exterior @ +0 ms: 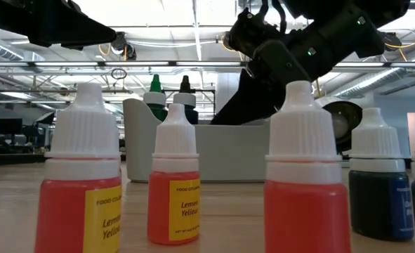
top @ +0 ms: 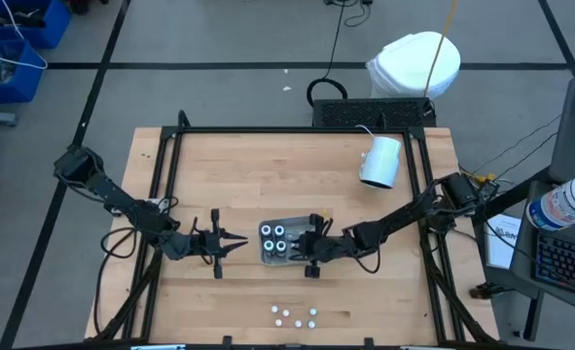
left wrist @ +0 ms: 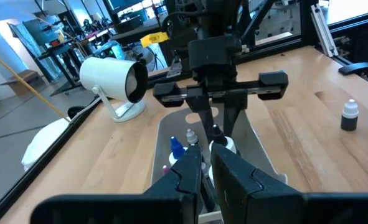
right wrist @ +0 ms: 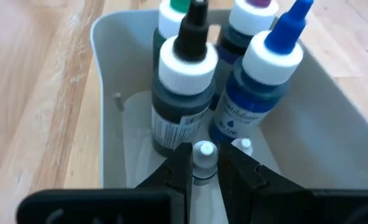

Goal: Pick & Place food coloring
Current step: Put the small black food coloring bottle into the gray bin, then put the small orange food coloring bottle into the gray bin

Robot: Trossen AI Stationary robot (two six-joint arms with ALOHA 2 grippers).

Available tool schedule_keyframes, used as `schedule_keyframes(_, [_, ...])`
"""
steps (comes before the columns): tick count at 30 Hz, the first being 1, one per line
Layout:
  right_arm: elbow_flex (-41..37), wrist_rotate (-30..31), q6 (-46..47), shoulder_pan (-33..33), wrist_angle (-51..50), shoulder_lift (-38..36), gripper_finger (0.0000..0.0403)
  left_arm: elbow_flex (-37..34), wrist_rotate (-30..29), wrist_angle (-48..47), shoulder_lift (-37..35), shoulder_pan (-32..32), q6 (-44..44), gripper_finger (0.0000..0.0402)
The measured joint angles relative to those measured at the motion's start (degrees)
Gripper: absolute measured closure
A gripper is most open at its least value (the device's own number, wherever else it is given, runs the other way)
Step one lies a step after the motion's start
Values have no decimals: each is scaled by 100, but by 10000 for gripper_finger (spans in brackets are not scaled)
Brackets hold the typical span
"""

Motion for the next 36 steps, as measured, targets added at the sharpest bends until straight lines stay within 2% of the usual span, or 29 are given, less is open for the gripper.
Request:
schedule_keyframes(13, [0,-28,4,2,-90,19,354,0,0,11,0,0,62,355])
schedule_keyframes(21, [0,-177,144,-64,-145,19,290,0,0,13,0,0,9,355])
schedule_keyframes(25, [0,-169,135,-63,-259,-29,271,0,0,13,0,0,2,355])
schedule_keyframes(29, [0,-173,-121,-43,-788,-559,269,0,0,15,0,0,-2,355])
schedule_keyframes(36, [-132,-152,-766,235,-2051,-2367,299,0,-2,13,0,0,-2,355])
